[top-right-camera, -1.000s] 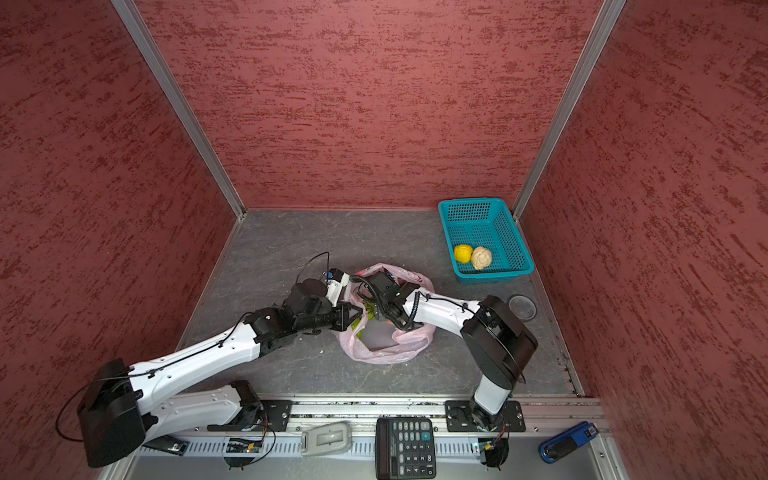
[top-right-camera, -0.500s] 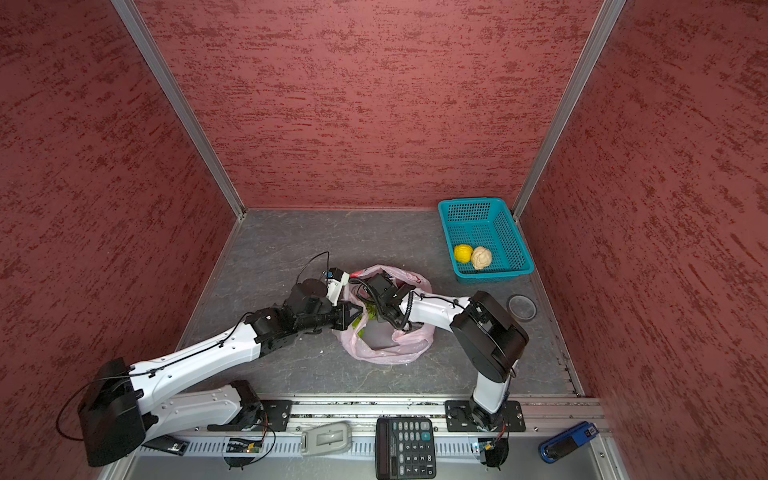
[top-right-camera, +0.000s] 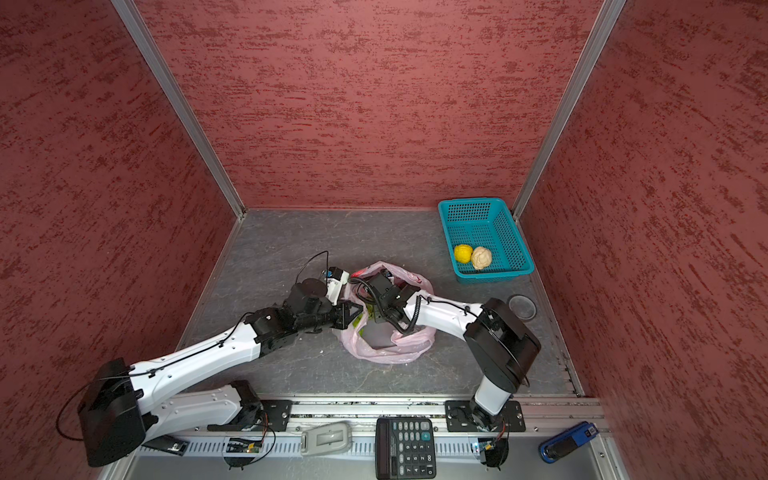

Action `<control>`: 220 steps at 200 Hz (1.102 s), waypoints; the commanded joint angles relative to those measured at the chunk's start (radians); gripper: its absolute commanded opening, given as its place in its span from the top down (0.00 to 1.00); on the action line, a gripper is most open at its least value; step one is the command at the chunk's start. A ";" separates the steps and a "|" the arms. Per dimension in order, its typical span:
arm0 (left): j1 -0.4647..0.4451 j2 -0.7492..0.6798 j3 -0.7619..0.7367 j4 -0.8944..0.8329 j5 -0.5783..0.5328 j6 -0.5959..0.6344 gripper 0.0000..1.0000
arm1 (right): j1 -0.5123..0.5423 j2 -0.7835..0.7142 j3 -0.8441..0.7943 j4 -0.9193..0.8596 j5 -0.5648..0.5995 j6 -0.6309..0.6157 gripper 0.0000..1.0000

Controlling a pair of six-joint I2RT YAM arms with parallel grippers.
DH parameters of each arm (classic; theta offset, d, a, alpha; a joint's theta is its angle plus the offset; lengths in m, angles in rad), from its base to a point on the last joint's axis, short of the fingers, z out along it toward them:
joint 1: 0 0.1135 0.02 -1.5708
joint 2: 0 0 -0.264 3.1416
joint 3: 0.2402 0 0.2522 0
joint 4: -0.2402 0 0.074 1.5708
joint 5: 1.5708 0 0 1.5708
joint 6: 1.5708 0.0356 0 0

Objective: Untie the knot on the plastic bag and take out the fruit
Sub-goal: 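Lower the right gripper onto the orange tangerine and grasp it, then lift the orange tangerine out and carry it toward the teal basket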

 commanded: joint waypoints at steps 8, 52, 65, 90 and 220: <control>-0.003 0.000 0.003 0.023 -0.011 0.010 1.00 | 0.039 -0.091 0.014 -0.066 -0.040 0.044 0.57; 0.018 -0.004 -0.003 0.029 -0.002 0.014 1.00 | 0.065 -0.201 0.029 -0.127 -0.060 0.080 0.57; 0.023 -0.003 -0.003 0.030 0.005 0.016 1.00 | 0.067 -0.241 0.053 -0.152 -0.061 0.079 0.57; 0.028 -0.001 -0.006 0.033 0.013 0.019 1.00 | 0.067 -0.276 0.130 -0.205 -0.056 0.066 0.57; 0.037 -0.004 -0.006 0.030 0.046 0.032 1.00 | -0.272 -0.394 0.335 -0.300 0.002 -0.050 0.59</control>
